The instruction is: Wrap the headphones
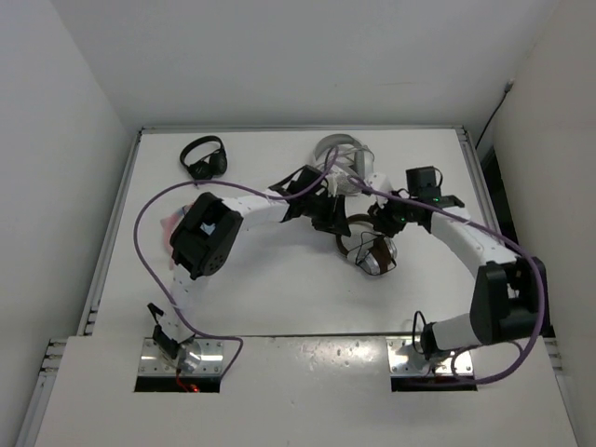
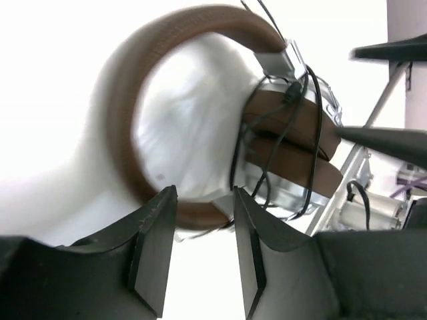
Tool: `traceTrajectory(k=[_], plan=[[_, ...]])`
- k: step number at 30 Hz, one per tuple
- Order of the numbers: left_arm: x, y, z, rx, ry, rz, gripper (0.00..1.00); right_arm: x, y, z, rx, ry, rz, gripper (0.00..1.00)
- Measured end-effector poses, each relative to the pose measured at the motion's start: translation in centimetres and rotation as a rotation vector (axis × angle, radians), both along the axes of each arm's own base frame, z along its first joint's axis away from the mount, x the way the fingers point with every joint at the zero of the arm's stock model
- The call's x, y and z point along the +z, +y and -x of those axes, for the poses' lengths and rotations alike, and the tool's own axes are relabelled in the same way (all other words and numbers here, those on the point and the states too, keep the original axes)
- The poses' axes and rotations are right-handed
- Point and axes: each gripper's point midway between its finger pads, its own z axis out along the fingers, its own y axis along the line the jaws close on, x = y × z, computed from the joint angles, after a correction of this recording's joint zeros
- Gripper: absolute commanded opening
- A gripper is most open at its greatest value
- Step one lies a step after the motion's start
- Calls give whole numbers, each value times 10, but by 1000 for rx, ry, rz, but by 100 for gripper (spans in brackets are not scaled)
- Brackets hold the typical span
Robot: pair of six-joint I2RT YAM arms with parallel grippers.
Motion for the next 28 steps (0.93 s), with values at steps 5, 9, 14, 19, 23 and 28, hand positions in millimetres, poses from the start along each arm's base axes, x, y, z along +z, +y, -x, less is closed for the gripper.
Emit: traceTrajectory(k=[5,9,14,19,23,28], plan=[[32,32,-26,31,-99,-28,62,49,-24,-2,-73,-116,-56,58],[86,65,-48,53,-242,-50,88,103,-41,0,-161,-267,-105,67],[151,127,-61,108,-411,-83,100,133,-77,6,-325,-328,-148,78],[152,221,-57,245,-459,-215,100,117,-138,20,-565,-241,-161,79],[108,276,-28,312,-405,-372,100,95,-178,33,-726,-153,-182,79],[64,320,12,350,-333,-491,100,60,-196,53,-854,-23,-242,79]])
